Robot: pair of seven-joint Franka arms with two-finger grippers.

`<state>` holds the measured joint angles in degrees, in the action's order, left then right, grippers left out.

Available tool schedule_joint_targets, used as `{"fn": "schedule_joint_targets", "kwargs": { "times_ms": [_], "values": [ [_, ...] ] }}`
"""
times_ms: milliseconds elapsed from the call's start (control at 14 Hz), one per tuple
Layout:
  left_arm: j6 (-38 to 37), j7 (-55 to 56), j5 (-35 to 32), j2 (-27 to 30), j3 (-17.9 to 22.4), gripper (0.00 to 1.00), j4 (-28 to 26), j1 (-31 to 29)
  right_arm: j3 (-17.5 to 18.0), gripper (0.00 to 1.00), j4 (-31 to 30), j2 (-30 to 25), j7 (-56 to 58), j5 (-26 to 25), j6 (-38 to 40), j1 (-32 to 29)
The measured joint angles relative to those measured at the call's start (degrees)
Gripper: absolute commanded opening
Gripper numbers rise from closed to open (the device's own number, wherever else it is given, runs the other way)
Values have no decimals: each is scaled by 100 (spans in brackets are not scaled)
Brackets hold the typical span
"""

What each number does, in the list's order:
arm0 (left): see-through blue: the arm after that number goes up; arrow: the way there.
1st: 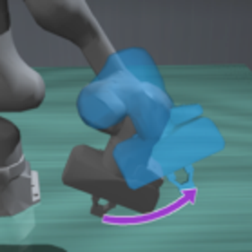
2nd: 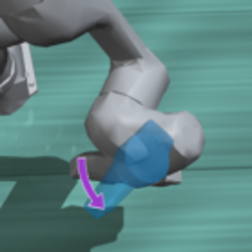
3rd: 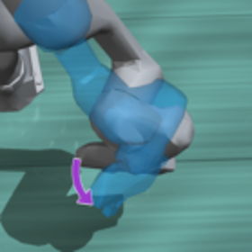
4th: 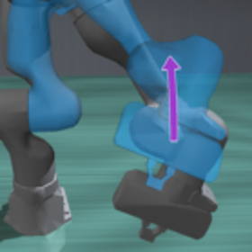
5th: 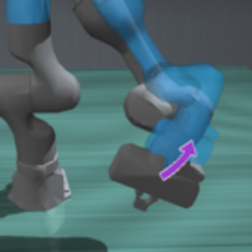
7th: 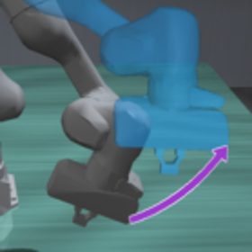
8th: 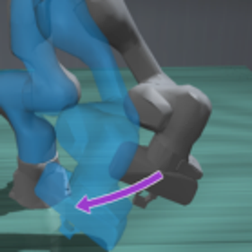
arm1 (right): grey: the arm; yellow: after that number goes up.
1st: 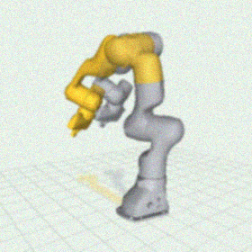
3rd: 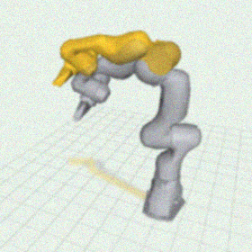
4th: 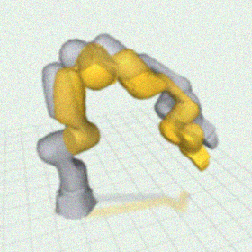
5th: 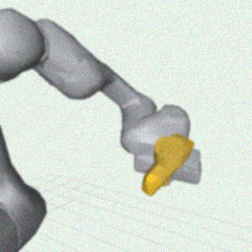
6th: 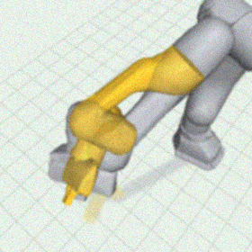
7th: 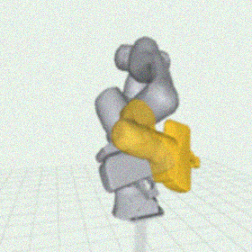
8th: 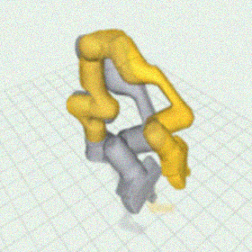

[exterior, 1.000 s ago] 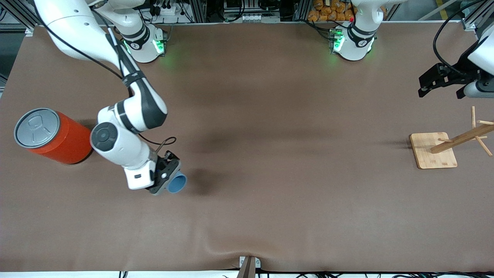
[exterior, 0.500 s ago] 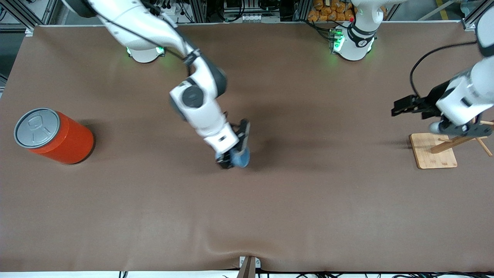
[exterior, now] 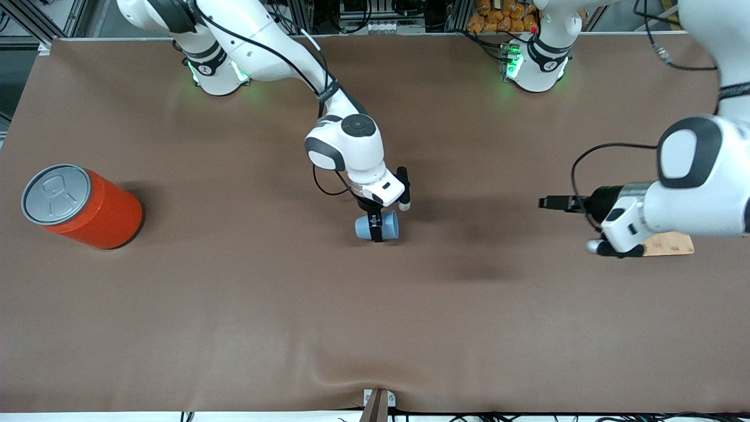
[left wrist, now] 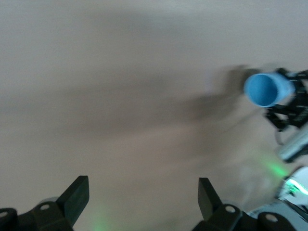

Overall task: Flip cup
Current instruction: 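Carry the cup toward the table middle while the left gripper approaches, then set the cup down on its side and raise the right gripper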

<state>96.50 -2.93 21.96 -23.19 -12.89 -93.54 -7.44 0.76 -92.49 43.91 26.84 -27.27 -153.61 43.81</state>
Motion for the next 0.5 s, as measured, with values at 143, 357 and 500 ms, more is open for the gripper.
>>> {"fn": "schedule_joint_targets", "kwargs": {
  "times_ms": [143, 357, 500],
  "values": [
    [390, -216, 475, -346, -2, 100, -204, 11, -68, 100, 1, 155, -182, -242, -138, -1],
    [725, -268, 1344, -819, -25, 100, -344, 85, -105, 100, 42, 185, -210, -281, -171, -2],
    [884, -268, 1786, -1019, -32, 100, -350, 192, -108, 100, 95, 128, -295, -288, -179, -3]
  ]
}}
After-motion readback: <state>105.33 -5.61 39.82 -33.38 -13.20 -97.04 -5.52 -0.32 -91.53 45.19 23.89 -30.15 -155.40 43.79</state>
